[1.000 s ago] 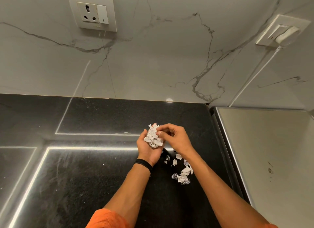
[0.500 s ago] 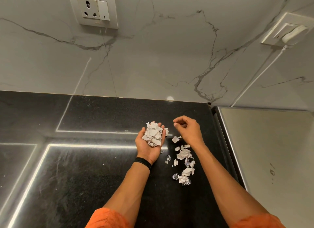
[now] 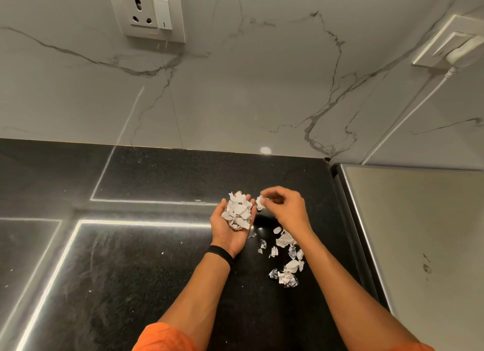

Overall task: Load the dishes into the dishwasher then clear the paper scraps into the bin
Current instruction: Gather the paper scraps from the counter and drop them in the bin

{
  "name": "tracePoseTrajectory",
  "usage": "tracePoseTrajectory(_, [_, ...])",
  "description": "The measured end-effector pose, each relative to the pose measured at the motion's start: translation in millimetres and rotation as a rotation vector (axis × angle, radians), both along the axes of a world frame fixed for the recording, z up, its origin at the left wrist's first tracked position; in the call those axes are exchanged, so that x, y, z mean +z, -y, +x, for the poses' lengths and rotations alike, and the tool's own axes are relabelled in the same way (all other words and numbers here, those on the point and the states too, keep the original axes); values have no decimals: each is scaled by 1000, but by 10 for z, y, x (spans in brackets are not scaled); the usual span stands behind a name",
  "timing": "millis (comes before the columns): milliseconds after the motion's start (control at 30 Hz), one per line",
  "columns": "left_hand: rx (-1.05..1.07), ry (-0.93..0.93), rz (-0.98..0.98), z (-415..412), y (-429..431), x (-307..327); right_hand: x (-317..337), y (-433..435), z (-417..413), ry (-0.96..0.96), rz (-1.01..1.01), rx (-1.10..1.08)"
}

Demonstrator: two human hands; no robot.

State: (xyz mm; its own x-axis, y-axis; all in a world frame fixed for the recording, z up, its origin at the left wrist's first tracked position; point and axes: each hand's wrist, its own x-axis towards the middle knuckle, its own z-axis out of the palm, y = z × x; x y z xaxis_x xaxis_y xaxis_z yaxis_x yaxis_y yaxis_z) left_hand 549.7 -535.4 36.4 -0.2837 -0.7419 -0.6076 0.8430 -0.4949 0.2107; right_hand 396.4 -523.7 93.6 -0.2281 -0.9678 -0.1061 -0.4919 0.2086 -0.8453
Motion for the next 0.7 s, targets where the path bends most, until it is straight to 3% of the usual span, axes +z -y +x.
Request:
tracePoseTrajectory(67, [-15,9,1,-35,1,-17,160,8,127,142,-50,91])
tracePoseTrajectory(167, [-50,10,-29,-56,-5,-27,253,3,277,162,-2,294])
tracePoseTrajectory(267, [-14,-48,-33,-27,11,18,176,71,229,126,-49,173])
tracePoseTrajectory(367, [37,-70,-17,44,29,59,16,203,70,-144,15,54])
tracePoseTrajectory(433, [49,-74,-17,97,34,49,-140,238,14,-387,121,198])
tracePoseTrajectory(533, [58,-68,-14,171,60,13,-356,209,49,-644,74,364])
tracePoseTrajectory(633, [77,-51,-10,228,69,2,-409,143,86,-564,14,283])
tracePoseTrajectory(700, [107,-37,-8,277,84,-15,-351,112,123,-393,29,157])
